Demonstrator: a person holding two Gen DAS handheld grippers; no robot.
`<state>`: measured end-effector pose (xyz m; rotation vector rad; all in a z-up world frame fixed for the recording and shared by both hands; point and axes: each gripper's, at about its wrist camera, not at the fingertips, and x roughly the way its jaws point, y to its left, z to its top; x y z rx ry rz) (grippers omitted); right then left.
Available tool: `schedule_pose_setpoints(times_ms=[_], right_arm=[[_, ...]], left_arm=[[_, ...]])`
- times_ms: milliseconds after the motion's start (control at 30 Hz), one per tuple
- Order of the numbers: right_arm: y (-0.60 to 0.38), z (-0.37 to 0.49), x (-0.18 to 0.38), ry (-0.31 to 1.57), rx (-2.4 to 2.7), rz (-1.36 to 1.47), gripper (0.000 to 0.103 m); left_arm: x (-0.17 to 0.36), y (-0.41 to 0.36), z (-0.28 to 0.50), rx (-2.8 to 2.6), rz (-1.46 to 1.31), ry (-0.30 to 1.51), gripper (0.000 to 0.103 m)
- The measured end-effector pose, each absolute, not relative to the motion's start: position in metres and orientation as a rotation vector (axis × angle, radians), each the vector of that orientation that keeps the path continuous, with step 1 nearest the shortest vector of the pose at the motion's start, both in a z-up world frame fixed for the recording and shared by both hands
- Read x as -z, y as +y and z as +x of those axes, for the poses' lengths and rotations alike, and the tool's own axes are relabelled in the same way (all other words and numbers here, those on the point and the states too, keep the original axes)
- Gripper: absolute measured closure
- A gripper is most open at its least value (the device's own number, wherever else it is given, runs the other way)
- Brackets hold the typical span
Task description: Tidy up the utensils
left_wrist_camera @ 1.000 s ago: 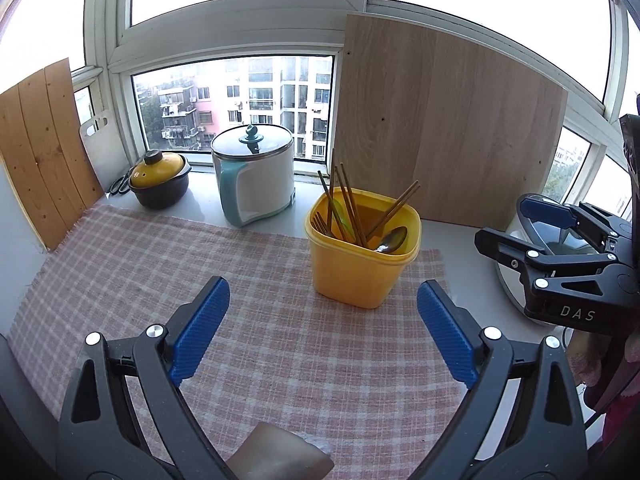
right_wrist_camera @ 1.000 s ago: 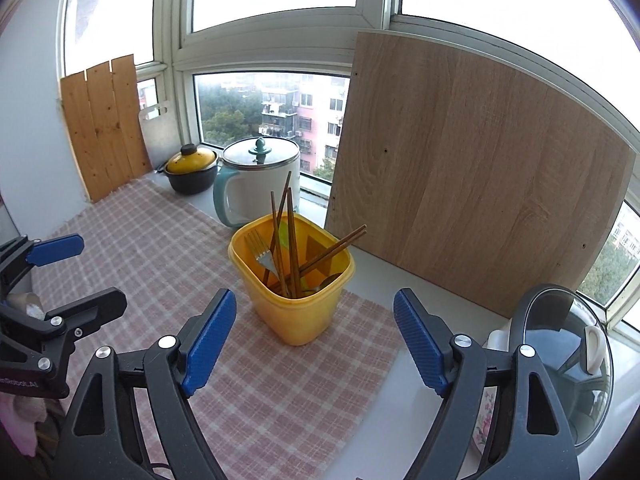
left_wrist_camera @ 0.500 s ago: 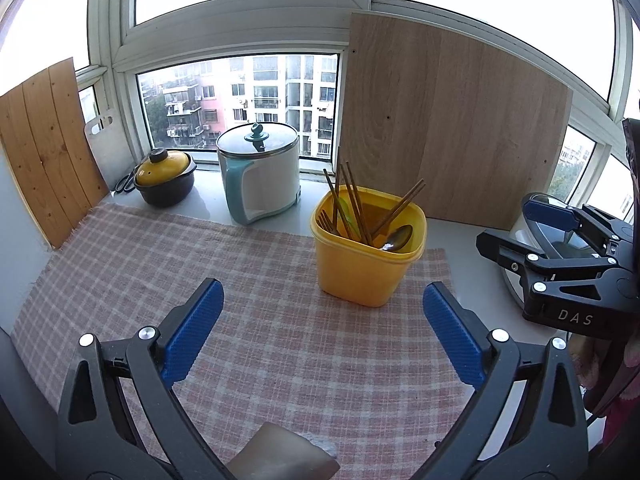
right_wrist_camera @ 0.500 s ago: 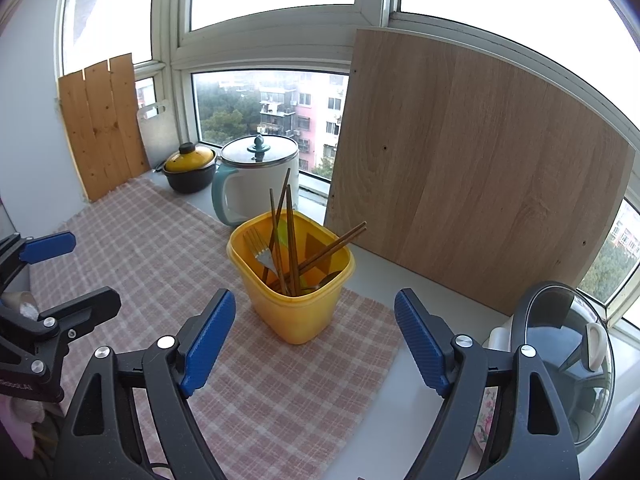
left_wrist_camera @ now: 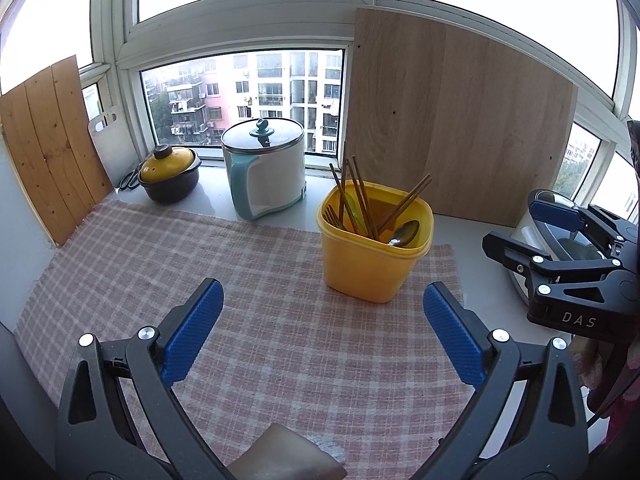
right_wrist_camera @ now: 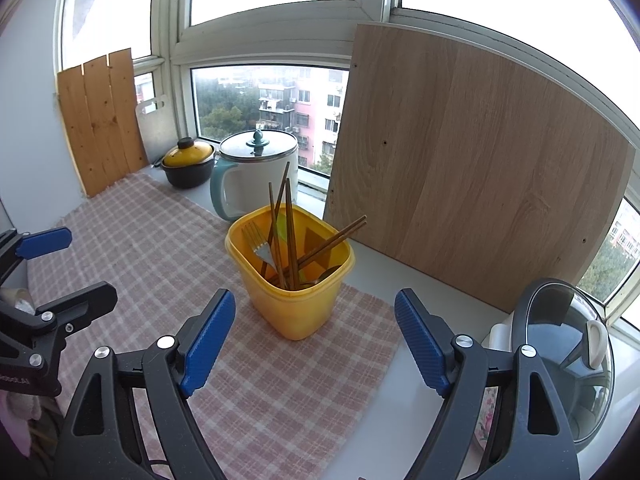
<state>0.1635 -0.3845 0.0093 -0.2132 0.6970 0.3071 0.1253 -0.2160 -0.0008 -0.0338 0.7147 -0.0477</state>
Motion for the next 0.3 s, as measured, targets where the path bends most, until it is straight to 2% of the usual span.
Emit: schedule_pose_setpoints(times_ms=[300], right_arm=[[-0.3838, 0.1658, -0.0032, 0.710, -0.315, -0.220, 0.021]], left_arm=[[0.0023, -0.2119, 0.1198, 0.024, -0.011, 0.701, 0.001]])
